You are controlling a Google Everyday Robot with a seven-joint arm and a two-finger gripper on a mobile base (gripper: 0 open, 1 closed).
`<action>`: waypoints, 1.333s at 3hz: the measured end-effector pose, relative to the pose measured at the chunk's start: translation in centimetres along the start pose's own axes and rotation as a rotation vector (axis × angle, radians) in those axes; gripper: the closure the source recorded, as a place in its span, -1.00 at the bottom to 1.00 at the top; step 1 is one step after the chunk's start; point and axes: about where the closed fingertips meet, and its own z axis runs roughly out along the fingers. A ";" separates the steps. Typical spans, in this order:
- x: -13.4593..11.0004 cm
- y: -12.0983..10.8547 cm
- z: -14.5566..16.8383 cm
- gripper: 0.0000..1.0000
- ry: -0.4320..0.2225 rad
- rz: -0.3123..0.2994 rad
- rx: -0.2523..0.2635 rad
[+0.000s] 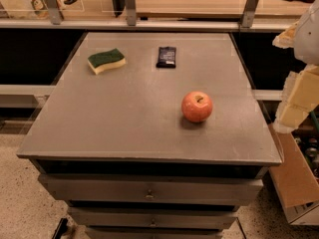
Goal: Move apple near sponge
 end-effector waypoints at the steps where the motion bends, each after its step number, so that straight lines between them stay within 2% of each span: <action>1: -0.1 0.0 -0.1 -1.00 0.000 0.003 0.003; 2: -0.1 0.2 0.6 -1.00 -0.040 0.025 -0.033; 3: -0.4 1.1 2.6 -1.00 -0.085 0.061 -0.123; 4: -1.4 1.8 4.2 -1.00 -0.107 0.081 -0.182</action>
Offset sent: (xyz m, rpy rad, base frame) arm -0.0001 0.0050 -0.0223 0.1454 0.0962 -0.0114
